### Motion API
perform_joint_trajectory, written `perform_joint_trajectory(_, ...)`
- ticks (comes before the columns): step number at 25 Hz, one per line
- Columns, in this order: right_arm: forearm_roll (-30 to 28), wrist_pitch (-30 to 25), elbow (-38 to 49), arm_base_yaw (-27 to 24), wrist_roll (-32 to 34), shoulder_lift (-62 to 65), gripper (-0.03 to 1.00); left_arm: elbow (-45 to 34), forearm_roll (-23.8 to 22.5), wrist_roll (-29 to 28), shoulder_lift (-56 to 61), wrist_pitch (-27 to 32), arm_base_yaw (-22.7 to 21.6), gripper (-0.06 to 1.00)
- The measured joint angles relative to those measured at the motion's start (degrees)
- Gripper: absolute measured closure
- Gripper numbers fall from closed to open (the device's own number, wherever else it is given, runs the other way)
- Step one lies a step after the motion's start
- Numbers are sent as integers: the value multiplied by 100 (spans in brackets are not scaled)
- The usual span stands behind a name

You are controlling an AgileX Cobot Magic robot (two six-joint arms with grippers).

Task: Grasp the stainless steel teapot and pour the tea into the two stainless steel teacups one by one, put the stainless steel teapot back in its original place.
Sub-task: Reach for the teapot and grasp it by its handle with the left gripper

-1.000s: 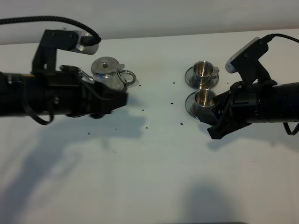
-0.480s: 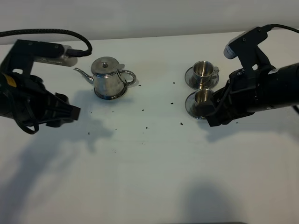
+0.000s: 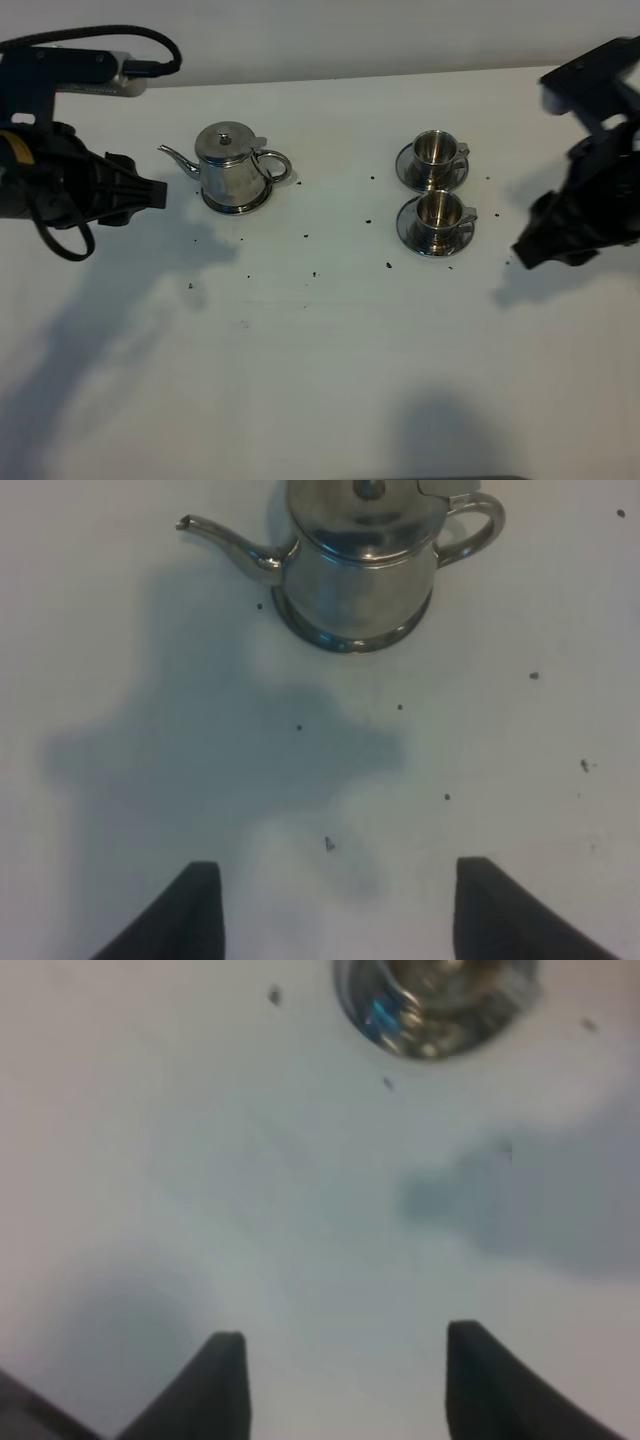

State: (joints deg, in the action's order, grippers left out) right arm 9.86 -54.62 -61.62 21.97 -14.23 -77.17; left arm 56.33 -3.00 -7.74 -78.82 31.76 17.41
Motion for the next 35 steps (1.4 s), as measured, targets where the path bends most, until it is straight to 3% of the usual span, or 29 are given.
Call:
perform_joint_trajectory(5,-166,-708,41,0,80,925,54,453,-5,59,-656,35,0,41)
perform_joint_trajectory(10,-223,-1071,687,0,120,1925,54,978,166,357,-1268,81,0,41)
perform_joint_trajectory(19,-241,-990,2233,0,76,3893,54,1242,837,1122,-1733,41,0,41)
perform_joint_trajectory(27,-225,-700,3193,0,70,5105,54,1242,866,1187,-1741,-76,0,41)
perform_joint_trajectory(35,-225,-694,3275,0,70,5331,54,1246,866,1200,-1741,-116,0,41)
